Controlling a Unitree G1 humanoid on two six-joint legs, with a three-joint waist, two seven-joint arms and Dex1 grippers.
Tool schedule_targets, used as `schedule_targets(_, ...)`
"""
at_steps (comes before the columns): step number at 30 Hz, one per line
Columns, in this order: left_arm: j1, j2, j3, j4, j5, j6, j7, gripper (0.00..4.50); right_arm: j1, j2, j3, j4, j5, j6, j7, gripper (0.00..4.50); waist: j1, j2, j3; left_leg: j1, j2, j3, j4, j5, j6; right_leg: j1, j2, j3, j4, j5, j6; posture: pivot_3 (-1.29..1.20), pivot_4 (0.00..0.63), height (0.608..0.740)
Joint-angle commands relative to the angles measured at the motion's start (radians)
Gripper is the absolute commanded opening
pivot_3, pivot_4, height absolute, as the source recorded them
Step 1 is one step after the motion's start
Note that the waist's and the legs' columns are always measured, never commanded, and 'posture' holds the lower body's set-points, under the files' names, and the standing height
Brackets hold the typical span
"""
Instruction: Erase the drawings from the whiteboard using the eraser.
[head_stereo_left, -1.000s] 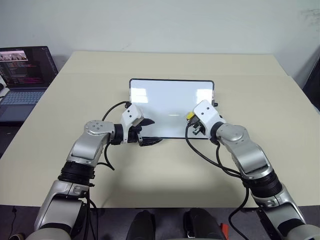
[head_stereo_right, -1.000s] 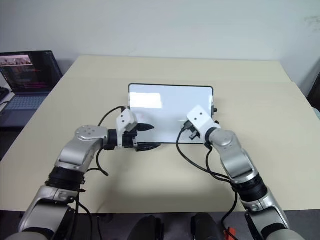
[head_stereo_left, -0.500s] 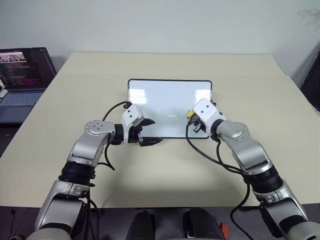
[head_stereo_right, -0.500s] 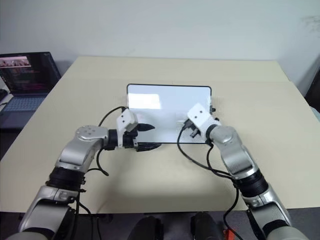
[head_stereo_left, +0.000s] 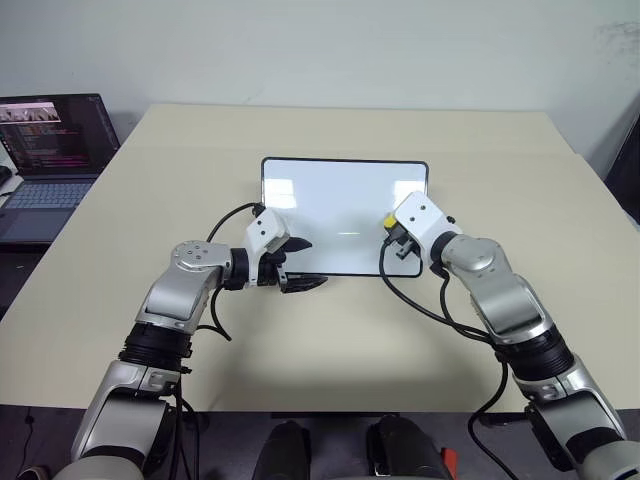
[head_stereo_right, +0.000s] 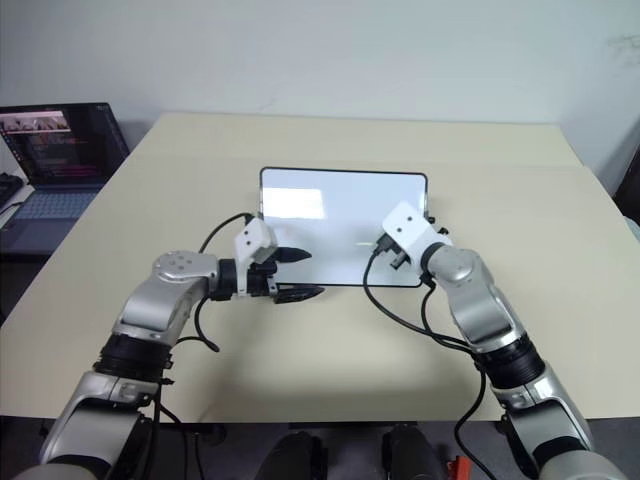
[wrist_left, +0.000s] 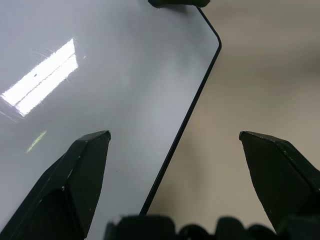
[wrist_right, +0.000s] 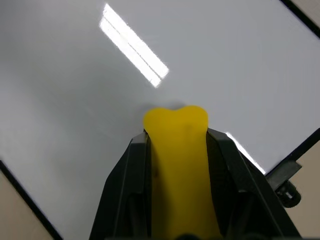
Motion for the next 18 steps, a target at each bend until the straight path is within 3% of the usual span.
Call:
schedule_targets(1, -0.010, 0.000, 0.010, -0.035, -0.011, -0.007, -0.008, 4.50, 0.031, -0.035, 0.033, 0.010, -0.009, 0.047, 0.051, 1.14, 0.000, 0.000, 0.000, 0.000, 0.000, 0.000, 0.000, 0.000, 0.000, 0.000, 0.000, 0.000, 0.000, 0.000, 0.000, 0.00, 0.150, 0.740)
schedule_targets(8, -0.010, -0.002, 0.008, -0.038, -0.010, -0.006, -0.013, 4.50, -0.067, -0.024, -0.062, 0.097, -0.045, -0.035, -0.051, 1.14, -0.002, 0.000, 0.000, 0.001, 0.000, 0.001, 0.000, 0.001, 0.001, 0.000, 0.001, 0.001, 0.000, 0.002, 0.000, 0.00, 0.150, 0.740)
schedule_targets(18, -0.002, -0.003, 0.009, -0.047, -0.009, -0.003, -0.018, 4.50, 0.018, -0.110, 0.039, 0.015, -0.022, 0.040, 0.135, 1.14, -0.004, -0.001, 0.000, 0.000, 0.000, 0.001, 0.000, 0.001, 0.002, 0.000, 0.000, 0.001, -0.001, 0.002, 0.000, 0.00, 0.150, 0.740)
